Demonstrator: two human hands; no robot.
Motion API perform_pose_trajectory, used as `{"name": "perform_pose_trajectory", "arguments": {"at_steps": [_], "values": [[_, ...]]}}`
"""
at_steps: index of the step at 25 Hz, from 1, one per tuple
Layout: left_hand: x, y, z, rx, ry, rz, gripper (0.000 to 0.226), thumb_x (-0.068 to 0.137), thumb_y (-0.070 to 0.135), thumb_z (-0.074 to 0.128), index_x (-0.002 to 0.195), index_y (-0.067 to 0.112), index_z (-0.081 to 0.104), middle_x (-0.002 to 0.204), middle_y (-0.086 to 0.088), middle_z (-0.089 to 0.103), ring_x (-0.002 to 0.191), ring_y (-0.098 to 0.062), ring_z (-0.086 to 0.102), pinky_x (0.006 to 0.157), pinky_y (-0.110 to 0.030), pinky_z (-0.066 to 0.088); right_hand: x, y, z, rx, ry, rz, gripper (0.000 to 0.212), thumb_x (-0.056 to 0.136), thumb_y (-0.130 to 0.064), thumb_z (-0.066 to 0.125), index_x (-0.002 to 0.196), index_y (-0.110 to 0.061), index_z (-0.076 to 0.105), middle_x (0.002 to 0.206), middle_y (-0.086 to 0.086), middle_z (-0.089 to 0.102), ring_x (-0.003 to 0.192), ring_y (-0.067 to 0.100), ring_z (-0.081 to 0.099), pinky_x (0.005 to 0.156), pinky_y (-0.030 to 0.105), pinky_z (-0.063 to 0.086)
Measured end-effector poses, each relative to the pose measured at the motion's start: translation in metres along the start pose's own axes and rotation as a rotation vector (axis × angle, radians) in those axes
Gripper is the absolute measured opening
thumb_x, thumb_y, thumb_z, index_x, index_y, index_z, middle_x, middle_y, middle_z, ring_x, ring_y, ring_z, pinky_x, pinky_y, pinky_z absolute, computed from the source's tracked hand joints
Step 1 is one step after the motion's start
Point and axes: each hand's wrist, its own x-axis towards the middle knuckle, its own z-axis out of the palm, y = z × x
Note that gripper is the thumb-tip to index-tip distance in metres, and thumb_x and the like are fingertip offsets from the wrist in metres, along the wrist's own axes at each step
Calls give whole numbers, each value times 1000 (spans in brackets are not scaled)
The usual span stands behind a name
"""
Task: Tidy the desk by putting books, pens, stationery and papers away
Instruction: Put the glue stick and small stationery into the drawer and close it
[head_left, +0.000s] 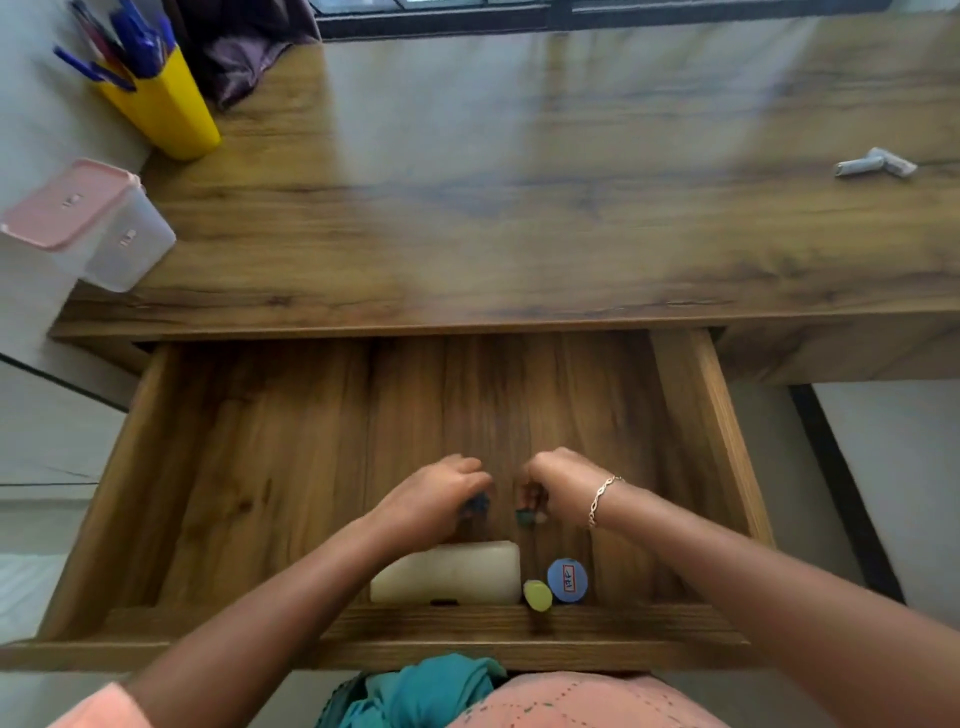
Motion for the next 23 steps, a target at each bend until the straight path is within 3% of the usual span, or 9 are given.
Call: {"name": "perform_pose_trajectory", "arguments": {"at_steps": [7, 13, 17, 20, 23], "values": [[-5, 1, 9, -69, -97, -64, 31, 90, 14, 56, 120, 19, 57, 122, 2, 51, 113, -15, 51, 92, -28, 46, -7, 1, 16, -55, -67, -21, 26, 82, 1, 60, 105, -10, 67, 104, 5, 69, 96, 17, 63, 72, 17, 41], [-6, 0, 10, -106, -99, -56, 21, 92, 15, 54, 111, 18, 60, 111, 2, 58, 101, -15, 55, 84, -30, 48, -11, 3, 27, -10, -40, -37, 25, 82, 4, 56, 101, -9, 65, 97, 7, 70, 92, 19, 65, 76, 23, 47], [-19, 1, 12, -28, 76, -64, 24, 96, 26, 44, 115, 19, 58, 113, 3, 55, 103, -13, 52, 83, -26, 45, -24, 7, 19, 105, 101, -3, 23, 85, 4, 51, 98, -12, 61, 95, 4, 64, 93, 18, 62, 82, 30, 52], [-36, -1, 15, -21, 241, -68, 38, 94, 37, 34, 112, 17, 62, 110, 3, 59, 107, -13, 52, 85, -26, 46, -45, 11, 12, 47, 249, -21, 23, 88, -2, 53, 103, -18, 59, 107, -3, 59, 99, 13, 56, 83, 23, 51], [-52, -6, 20, 13, 409, -61, 39, 90, 38, 34, 98, 18, 67, 98, 3, 64, 100, -15, 56, 74, -31, 53, -69, 7, 19, -36, 295, -70, 30, 91, -8, 52, 118, -21, 55, 118, -6, 52, 103, 10, 52, 83, 18, 49]]}}
